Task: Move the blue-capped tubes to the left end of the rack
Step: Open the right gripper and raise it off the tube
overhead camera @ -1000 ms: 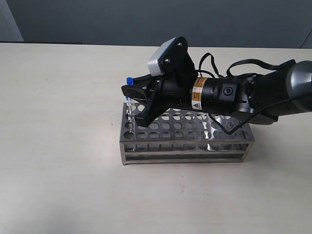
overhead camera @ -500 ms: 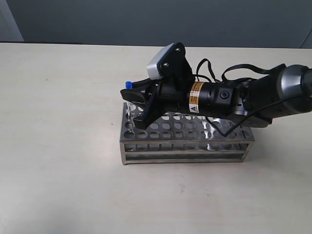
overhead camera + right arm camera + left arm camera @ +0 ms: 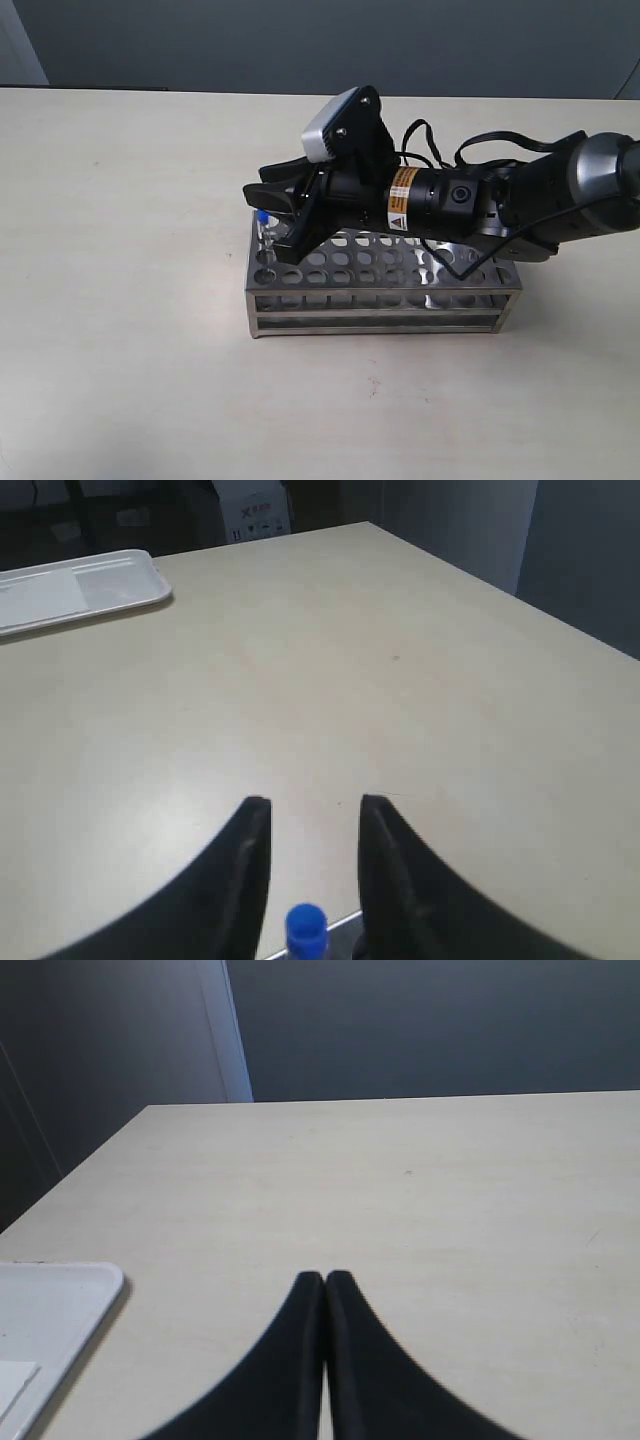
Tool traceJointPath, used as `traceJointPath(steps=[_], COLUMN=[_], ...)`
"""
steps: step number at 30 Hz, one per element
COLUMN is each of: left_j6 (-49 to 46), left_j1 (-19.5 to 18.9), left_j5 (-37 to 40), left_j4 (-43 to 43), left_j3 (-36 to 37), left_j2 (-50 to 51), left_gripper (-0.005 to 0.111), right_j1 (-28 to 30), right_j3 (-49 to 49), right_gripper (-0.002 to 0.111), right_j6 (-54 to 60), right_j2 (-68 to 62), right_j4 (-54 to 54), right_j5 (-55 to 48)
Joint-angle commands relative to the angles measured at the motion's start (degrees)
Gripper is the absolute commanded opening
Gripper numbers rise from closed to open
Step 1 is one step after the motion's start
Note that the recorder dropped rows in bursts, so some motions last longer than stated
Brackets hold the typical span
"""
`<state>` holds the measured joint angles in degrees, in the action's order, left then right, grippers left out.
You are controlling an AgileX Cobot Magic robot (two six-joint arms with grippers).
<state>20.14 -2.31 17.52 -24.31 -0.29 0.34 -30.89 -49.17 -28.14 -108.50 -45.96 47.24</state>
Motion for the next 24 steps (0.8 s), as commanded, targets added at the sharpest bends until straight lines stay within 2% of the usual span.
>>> traceJointPath(steps=[1,9,18,24], left_j6=[0.29,0.29,0.29,0.29], left_j1=[-0.13,-0.13,-0.13,-0.13], left_j5=[-0.11,-0.11,-0.11,-0.11], left_j4=[0.18,0.08,0.08,0.08], left_j3=[0.09,0.09,0.09,0.09], left_j2=[-0.34,-0.34,-0.34,-0.34], left_gripper=[0.000,0.000,0.000,0.000], right_j1=[0.01,0.01,0.01,0.01], right_j3=[-0.30,-0.30,-0.17,0.36], right_gripper=[0.031,0.031,0.031,0.031], right_j6=[-0.05,-0.97,-4.27,-6.99], right_j2=[-0.10,2.52,13.52,20.62], right_j4=[0.03,0.03,0.03,0.03], right_j5=[0.49,-0.67,-22.06,-30.94])
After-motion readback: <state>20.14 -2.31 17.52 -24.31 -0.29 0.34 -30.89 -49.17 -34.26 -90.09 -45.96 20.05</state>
